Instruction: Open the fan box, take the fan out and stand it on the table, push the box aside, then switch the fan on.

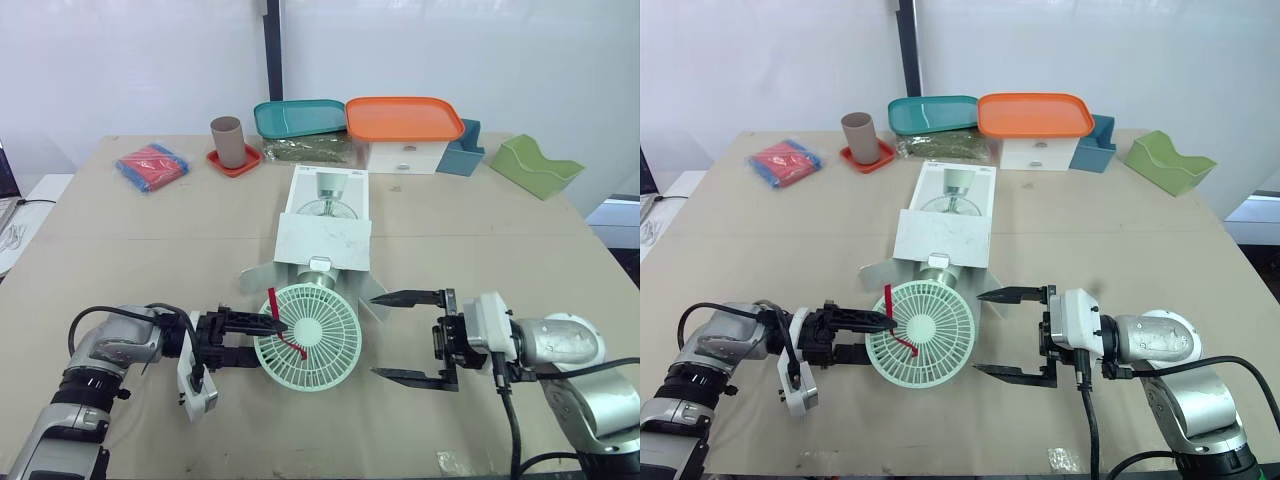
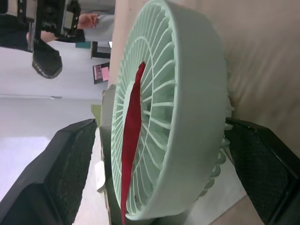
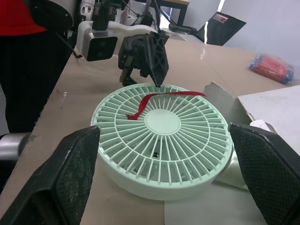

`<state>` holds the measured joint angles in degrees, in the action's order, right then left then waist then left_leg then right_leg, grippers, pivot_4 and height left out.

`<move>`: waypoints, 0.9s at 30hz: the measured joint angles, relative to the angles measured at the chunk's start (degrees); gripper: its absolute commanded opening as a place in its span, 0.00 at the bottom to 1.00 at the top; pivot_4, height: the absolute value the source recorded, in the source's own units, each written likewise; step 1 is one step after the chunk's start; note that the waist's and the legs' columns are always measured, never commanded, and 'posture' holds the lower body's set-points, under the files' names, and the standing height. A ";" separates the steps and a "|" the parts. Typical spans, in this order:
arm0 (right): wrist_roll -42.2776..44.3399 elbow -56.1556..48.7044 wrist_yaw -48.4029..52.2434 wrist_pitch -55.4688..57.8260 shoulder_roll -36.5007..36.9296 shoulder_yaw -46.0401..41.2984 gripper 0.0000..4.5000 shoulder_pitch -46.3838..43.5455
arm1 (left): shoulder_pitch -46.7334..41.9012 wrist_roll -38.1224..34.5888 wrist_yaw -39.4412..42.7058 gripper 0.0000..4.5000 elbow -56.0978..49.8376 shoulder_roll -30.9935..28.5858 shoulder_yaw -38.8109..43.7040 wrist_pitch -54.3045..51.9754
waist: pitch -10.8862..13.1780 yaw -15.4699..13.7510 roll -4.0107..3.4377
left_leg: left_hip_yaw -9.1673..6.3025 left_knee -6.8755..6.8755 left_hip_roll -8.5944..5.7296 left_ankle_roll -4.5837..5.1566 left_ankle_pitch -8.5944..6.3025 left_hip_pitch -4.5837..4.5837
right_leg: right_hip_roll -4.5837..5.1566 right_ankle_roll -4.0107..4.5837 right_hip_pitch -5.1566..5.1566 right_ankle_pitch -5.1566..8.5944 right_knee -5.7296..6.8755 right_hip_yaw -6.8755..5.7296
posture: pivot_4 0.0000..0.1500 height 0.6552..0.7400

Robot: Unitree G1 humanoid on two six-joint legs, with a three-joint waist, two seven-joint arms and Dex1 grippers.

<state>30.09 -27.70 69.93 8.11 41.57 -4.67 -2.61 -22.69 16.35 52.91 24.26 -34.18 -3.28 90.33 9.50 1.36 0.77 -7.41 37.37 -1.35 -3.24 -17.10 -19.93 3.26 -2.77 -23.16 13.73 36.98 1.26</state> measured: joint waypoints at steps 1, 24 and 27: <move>-0.04 0.00 -0.16 0.00 0.02 0.03 1.00 -0.04 | 0.04 0.77 -0.34 1.00 0.00 0.17 0.39 0.32 | 0.00 0.00 0.00 | 0.00 0.00 0.00 0.00 0.00 0.00 | 0.00 0.00 0.00 0.00 0.00 0.00 | 1.00 1.00; -1.18 0.73 -2.78 0.78 0.08 2.20 1.00 -2.44 | 1.85 28.99 -24.81 0.46 -1.46 4.77 9.40 2.27 | -0.04 -0.04 0.03 | 0.00 0.10 -0.01 0.04 -0.02 0.03 | 0.01 -0.03 0.05 -0.03 0.05 0.00 | 1.00 1.00; -1.68 0.95 -2.91 0.76 0.08 2.48 1.00 -2.46 | 1.51 32.29 -28.26 0.43 -2.38 4.85 9.82 2.07 | -0.05 -0.03 0.03 | 0.02 0.13 -0.01 0.04 -0.02 0.05 | 0.01 -0.03 0.05 -0.06 0.07 0.01 | 1.00 1.00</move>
<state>28.42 -26.76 67.02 8.88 41.65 -2.19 -5.07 -21.18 48.64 24.65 21.88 -29.33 6.54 92.41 9.45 1.33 0.80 -7.39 37.50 -1.35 -3.20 -17.12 -19.88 3.28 -2.80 -23.10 13.67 37.05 1.27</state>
